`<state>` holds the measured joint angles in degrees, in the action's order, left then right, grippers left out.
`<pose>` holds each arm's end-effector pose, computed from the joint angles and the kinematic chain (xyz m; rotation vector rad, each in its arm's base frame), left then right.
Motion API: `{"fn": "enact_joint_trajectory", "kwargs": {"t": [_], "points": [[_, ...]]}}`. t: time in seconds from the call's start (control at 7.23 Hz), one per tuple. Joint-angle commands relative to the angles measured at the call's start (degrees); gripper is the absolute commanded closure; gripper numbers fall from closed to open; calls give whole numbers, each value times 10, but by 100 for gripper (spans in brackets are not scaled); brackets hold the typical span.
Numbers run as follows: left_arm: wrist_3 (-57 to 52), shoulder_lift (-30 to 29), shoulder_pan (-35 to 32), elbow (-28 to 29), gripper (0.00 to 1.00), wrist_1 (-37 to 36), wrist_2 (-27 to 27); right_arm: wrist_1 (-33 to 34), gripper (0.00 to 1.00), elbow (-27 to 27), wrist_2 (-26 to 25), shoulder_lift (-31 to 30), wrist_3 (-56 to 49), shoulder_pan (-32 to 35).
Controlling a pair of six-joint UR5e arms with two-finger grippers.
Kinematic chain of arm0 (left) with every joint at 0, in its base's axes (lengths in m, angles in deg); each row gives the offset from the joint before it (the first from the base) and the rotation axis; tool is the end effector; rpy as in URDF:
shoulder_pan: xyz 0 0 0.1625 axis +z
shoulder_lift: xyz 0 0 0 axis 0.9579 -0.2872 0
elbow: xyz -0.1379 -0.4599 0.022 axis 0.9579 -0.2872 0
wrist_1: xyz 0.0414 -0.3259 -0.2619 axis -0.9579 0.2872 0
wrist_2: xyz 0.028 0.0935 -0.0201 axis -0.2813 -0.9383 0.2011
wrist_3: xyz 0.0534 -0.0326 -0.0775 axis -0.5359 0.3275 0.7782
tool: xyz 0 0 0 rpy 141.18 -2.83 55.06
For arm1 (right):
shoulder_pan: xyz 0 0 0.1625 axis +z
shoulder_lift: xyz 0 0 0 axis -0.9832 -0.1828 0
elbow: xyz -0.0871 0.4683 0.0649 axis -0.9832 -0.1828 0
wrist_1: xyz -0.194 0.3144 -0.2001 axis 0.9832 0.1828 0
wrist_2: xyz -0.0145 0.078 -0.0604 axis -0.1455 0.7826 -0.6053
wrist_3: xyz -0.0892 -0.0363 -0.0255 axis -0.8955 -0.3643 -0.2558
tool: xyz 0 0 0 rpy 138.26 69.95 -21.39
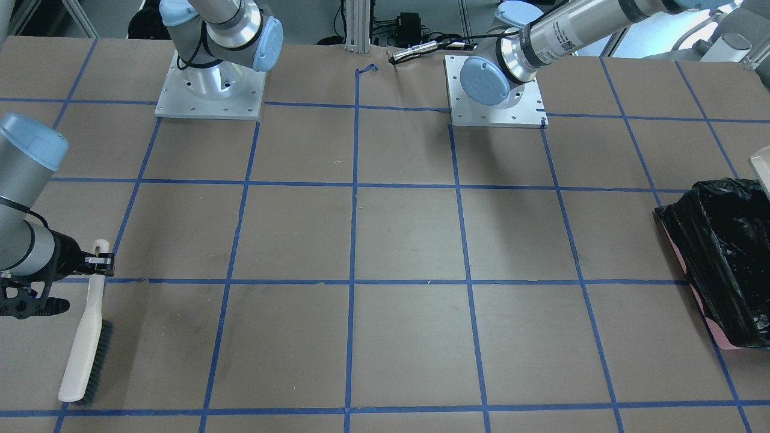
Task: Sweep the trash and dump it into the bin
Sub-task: 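Tip the dustpan over the bin with the left gripper while lowering the brush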
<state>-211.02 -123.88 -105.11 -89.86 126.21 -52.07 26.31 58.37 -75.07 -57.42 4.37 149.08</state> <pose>0.6178 -0.5101 0.5191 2.0373 2.2266 0.4244 -0.0973 -0.6254 0.2752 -0.0203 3.1123 0.3397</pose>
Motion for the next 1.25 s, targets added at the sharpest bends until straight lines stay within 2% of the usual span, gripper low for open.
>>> {"fn": "enact_joint_trajectory", "kwargs": {"t": [0.0,0.28,0.55,0.69,0.83,0.97,1.11], "points": [[-32,0,-14,-3,100,-16,-12,4,20,0,6,1,-1,0],[-34,6,-41,-4,100,-55,-45,-2,0,-7,5,-6,-2,0],[-37,11,-52,-11,100,-70,-55,-18,0,-30,8,-42,2,1],[-58,14,-56,-27,100,-118,-57,-37,0,-43,9,-79,4,1],[-74,28,-69,-52,100,-155,-58,-73,0,-70,6,-100,38,1],[-74,43,-75,-75,100,-174,-74,-136,0,-98,7,-127,79,2],[-72,60,-81,-97,100,-184,-75,-149,0,-110,8,-139,94,3]]}}
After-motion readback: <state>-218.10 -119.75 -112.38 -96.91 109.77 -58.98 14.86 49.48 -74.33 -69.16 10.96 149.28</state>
